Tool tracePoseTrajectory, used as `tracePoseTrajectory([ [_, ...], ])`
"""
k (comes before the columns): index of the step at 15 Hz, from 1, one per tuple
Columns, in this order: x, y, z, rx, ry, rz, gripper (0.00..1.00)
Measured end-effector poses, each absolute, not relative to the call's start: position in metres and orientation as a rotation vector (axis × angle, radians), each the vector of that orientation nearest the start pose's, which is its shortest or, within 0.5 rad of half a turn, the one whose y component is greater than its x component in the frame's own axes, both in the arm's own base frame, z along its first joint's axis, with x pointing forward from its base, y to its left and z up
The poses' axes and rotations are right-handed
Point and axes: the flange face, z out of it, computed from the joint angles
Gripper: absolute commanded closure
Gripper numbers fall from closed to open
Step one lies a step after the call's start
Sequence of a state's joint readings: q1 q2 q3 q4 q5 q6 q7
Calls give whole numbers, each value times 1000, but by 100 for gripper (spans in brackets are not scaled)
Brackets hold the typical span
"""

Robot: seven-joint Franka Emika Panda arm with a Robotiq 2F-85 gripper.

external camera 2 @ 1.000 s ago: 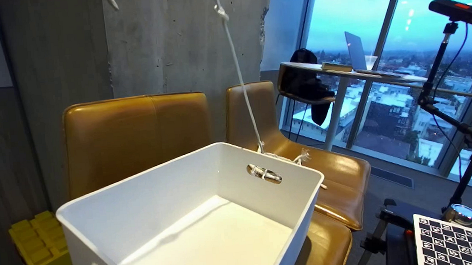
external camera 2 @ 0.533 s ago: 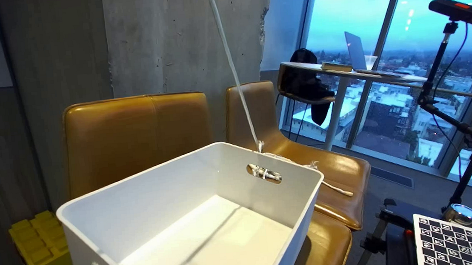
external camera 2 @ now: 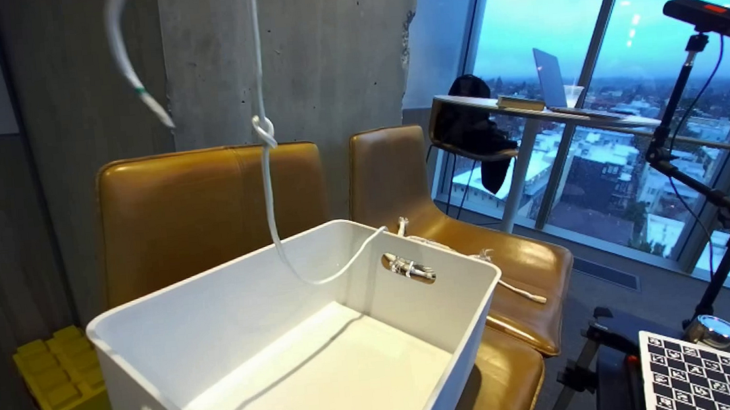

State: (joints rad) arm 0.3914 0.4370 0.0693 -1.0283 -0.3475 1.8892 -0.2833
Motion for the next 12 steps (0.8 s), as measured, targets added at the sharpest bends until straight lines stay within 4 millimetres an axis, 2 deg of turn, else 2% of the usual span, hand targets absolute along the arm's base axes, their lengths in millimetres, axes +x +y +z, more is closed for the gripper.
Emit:
tracePoseTrajectory([
  [3, 670, 217, 607, -3153, -1142, -639, 99],
  [5, 672, 189, 576, -3179, -1104, -551, 99],
  [8, 664, 167, 530, -3186, -1083, -432, 99],
  [11, 649, 157, 490, -3169, -1081, -361, 99],
  [12, 645, 155, 481, -3159, -1074, -353, 71],
])
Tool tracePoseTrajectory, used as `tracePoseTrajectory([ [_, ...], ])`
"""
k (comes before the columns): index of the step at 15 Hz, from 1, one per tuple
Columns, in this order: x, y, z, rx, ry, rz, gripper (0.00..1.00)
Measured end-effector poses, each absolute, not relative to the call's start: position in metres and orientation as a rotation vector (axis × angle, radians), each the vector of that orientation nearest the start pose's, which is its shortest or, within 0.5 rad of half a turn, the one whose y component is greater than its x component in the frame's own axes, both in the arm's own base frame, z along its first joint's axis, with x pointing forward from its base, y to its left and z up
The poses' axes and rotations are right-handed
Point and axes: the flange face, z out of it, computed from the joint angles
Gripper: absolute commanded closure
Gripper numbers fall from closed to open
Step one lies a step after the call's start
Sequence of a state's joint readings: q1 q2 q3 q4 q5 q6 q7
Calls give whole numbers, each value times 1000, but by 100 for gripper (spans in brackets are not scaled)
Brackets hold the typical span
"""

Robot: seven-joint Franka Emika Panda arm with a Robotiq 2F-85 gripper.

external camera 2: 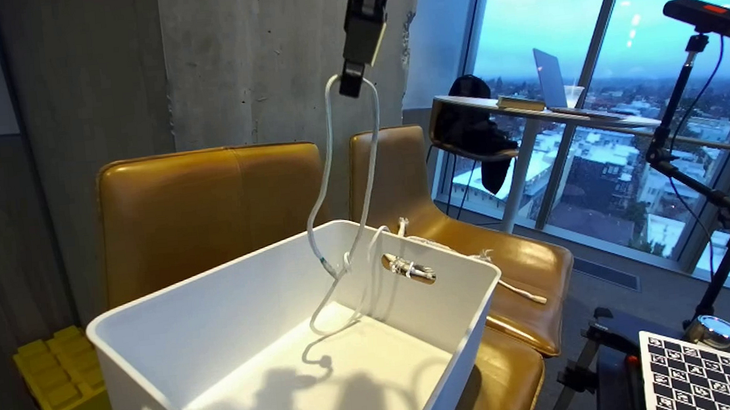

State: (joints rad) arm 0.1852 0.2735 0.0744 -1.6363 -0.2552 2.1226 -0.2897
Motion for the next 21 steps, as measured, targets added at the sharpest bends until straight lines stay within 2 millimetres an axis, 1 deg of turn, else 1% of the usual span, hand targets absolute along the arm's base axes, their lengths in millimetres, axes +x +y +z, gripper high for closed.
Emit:
tracePoseTrajectory([
  [1, 642, 152, 473, -3151, -1064, -349, 71],
  [4, 638, 139, 455, -3142, -1035, -351, 51],
  [6, 638, 123, 448, -3129, -1006, -375, 36],
  [8, 641, 97, 447, -3112, -960, -405, 21],
  [9, 642, 80, 445, -3104, -934, -415, 15],
  [10, 642, 62, 443, -3095, -913, -413, 7],
  [11, 641, 43, 438, -3082, -905, -398, 1],
  [13, 637, 7, 425, -3039, -946, -352, 0],
  [16, 630, -37, 408, -2942, -1121, -240, 0],
  [18, 631, -61, 400, -2887, -1252, -163, 0],
  [21, 647, -87, 387, -2867, -1438, -88, 0],
])
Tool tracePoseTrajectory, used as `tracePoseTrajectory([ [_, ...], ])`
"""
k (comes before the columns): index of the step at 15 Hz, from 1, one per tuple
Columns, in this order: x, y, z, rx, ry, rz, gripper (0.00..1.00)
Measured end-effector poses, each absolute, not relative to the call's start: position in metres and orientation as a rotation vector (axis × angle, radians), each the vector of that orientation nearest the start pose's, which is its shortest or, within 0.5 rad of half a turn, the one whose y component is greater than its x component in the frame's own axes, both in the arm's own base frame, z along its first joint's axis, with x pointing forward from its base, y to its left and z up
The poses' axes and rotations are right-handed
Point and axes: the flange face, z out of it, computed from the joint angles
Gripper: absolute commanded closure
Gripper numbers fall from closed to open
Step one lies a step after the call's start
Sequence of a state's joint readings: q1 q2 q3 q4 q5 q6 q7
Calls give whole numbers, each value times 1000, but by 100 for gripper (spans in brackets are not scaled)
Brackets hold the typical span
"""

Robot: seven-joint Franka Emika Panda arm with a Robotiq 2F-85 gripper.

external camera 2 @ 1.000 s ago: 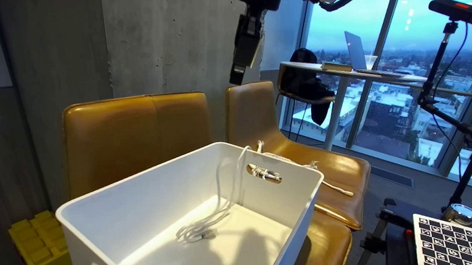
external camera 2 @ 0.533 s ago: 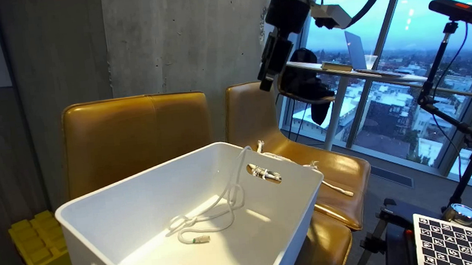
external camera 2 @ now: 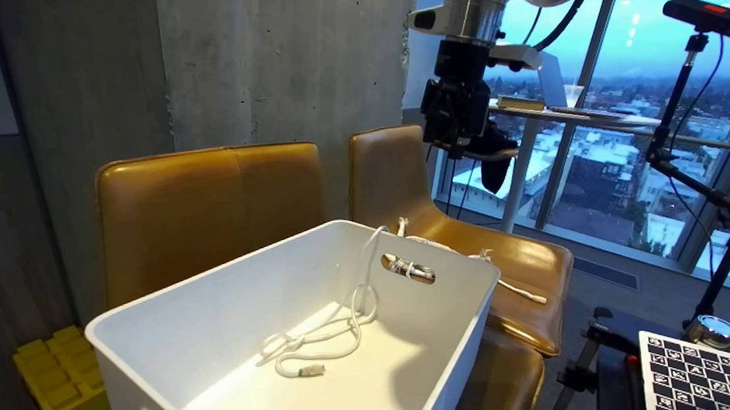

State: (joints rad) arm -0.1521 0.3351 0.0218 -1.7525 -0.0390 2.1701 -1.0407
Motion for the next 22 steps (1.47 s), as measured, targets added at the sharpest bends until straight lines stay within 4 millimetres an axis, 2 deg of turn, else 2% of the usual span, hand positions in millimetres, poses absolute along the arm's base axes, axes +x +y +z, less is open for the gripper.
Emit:
tracePoseTrajectory([
  [2, 662, -97, 368, -2868, -1544, -44, 0],
  [4, 675, -100, 342, -2861, -1627, -20, 0],
  [8, 693, -97, 285, -2837, -1743, 17, 0],
  [10, 699, -95, 264, -2827, -1778, 29, 0],
  [14, 710, -88, 238, -2806, -1825, 51, 0],
  [19, 712, -64, 213, -2754, -1888, 89, 0],
  [20, 712, -59, 210, -2745, -1899, 91, 25],
  [21, 712, -54, 206, -2736, -1912, 92, 26],
  [22, 712, -49, 204, -2729, -1925, 91, 34],
])
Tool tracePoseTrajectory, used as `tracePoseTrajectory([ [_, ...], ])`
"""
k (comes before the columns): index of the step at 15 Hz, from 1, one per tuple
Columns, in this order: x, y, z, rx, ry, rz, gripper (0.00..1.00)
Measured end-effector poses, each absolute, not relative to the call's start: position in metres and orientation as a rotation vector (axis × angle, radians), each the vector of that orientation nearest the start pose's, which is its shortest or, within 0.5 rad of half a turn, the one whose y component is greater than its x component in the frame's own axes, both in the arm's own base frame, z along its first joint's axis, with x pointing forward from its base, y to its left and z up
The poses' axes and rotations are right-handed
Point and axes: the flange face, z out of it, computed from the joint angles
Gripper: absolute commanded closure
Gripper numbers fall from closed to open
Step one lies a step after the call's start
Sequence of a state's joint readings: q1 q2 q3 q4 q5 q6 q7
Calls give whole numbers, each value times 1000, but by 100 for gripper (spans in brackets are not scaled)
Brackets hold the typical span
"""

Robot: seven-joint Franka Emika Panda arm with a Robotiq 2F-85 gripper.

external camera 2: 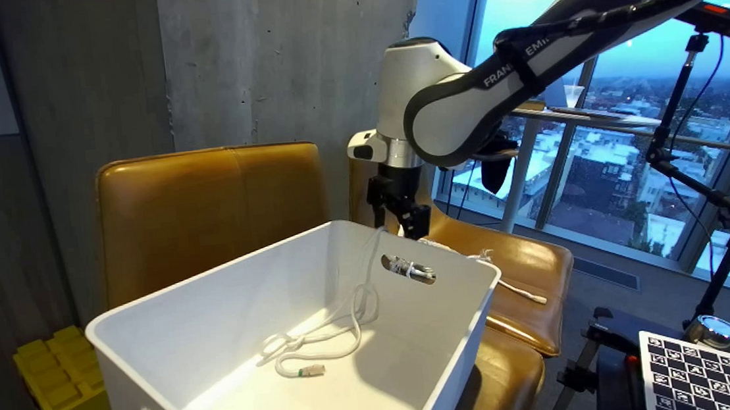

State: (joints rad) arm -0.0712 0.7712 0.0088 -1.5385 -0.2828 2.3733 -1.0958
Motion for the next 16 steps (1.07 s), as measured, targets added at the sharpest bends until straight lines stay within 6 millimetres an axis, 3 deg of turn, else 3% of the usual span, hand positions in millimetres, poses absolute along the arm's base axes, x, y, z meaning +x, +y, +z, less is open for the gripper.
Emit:
tracePoseTrajectory([
  [4, 713, -33, 197, -2710, -1952, 96, 66],
  [8, 714, -30, 193, -2708, -1956, 100, 95],
  [9, 714, -30, 193, -2712, -1952, 99, 100],
  [11, 717, -29, 198, -2750, -1924, 57, 100],
  [13, 725, -27, 220, -2803, -1901, -33, 99],
  [16, 735, -22, 293, -2890, -1860, -205, 99],
])
